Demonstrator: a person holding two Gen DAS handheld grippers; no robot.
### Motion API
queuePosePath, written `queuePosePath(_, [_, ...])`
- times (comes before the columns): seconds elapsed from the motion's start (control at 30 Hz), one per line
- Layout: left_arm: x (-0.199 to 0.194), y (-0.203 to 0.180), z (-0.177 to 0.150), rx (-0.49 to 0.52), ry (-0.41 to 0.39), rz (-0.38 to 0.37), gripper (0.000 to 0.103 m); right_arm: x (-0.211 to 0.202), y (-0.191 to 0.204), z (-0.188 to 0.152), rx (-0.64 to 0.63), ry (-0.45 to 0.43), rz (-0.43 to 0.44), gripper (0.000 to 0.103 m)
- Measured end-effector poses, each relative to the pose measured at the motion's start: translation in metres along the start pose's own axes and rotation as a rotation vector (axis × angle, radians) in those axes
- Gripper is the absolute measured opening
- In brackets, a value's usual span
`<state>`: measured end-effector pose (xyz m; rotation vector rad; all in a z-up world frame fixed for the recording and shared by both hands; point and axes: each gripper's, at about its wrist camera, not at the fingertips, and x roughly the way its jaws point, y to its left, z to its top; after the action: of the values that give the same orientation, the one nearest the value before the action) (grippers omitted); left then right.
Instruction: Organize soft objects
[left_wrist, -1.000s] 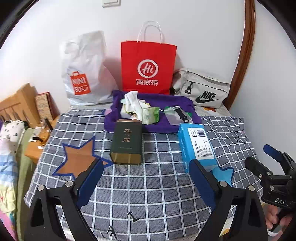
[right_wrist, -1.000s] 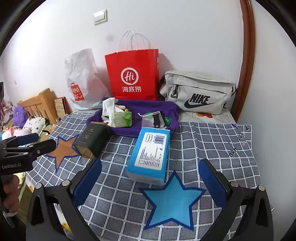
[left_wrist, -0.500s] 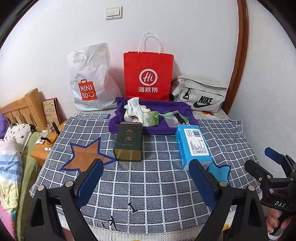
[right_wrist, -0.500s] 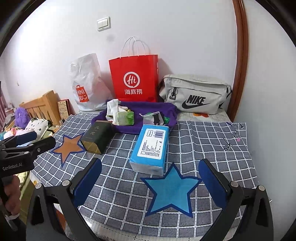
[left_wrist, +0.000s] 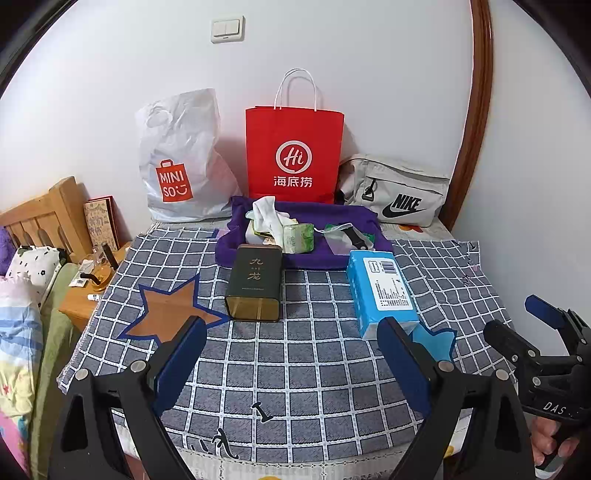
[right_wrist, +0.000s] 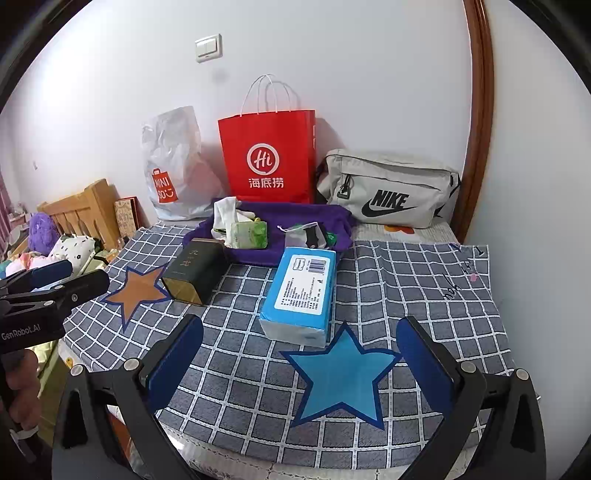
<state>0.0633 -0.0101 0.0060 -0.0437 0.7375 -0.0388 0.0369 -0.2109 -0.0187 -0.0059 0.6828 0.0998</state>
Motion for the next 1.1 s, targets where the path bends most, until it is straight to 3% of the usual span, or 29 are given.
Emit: queuePosePath(1.1, [-0.0026,0.0001,-0.0006,-0.002,-0.002,-0.002,0.094,-0.0044,0.0021,0.0007,-0.015,-0.011,0.013,0.103])
